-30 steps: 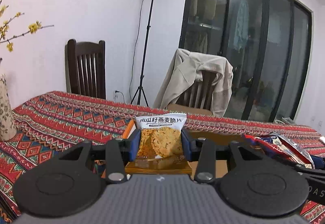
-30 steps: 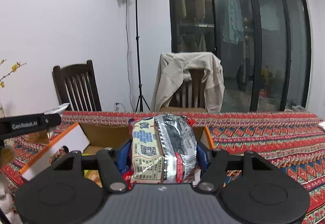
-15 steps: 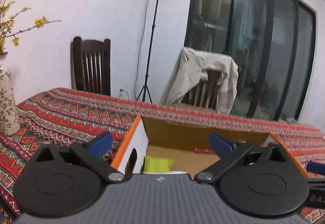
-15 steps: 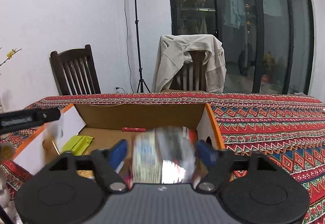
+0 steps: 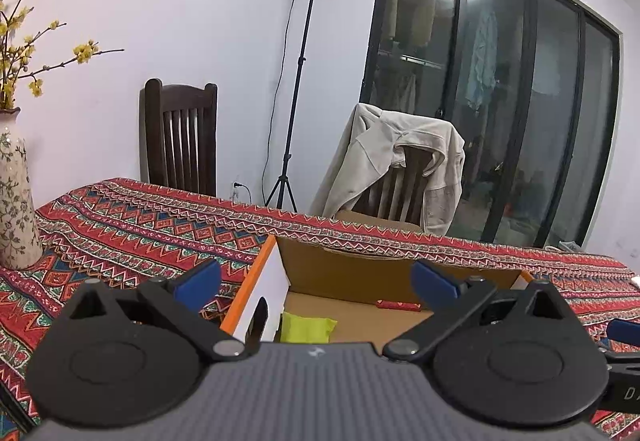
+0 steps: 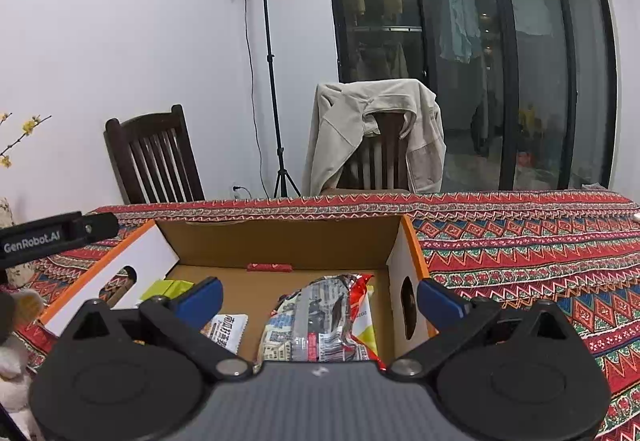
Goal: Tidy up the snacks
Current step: 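Withdraw both tools from the box back toward the snack pile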
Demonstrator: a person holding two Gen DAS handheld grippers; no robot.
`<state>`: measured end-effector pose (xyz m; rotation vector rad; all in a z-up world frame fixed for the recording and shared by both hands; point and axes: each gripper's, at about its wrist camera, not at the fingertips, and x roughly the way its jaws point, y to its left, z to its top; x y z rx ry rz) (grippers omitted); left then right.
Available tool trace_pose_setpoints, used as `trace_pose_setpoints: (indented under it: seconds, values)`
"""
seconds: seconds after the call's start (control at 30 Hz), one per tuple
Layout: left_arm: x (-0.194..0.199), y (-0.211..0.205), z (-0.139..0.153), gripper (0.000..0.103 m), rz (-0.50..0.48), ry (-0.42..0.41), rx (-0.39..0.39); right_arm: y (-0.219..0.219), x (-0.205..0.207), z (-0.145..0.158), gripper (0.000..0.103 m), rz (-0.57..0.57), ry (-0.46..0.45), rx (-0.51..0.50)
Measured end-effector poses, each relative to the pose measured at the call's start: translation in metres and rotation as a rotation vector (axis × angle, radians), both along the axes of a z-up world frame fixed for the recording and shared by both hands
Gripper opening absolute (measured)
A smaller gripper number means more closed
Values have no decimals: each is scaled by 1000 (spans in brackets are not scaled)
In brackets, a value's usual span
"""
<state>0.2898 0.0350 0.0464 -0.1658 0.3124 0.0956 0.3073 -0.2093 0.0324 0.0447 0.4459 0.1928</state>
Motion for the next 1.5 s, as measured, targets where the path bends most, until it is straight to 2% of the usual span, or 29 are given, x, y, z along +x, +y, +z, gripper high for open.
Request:
trace_pose_setpoints:
  seconds: [0.4, 0.6, 0.83, 1.07, 1.3, 1.4, 1.5]
  values:
    - [-41, 0, 40, 103, -10, -30, -32, -1, -29, 29, 103, -9, -28, -45]
    - [-69, -2, 44, 103, -36, -3, 13, -6, -61, 38, 103, 13, -37, -71]
    - [-102, 6, 30, 103, -54, 23, 48, -13, -100, 33, 103, 40, -48, -87]
    - [-129, 20, 5, 103, -47, 69, 41, -20, -133, 13, 103, 56, -23, -79]
    - [-156, 27, -12, 103, -46, 60, 61, -29, -157, -7, 103, 49, 9, -81]
    - [-160, 30, -20, 103, -50, 53, 48, -34, -161, -12, 103, 62, 30, -49]
    - [-159, 27, -31, 103, -47, 50, 73, -36, -164, -16, 103, 63, 49, -41]
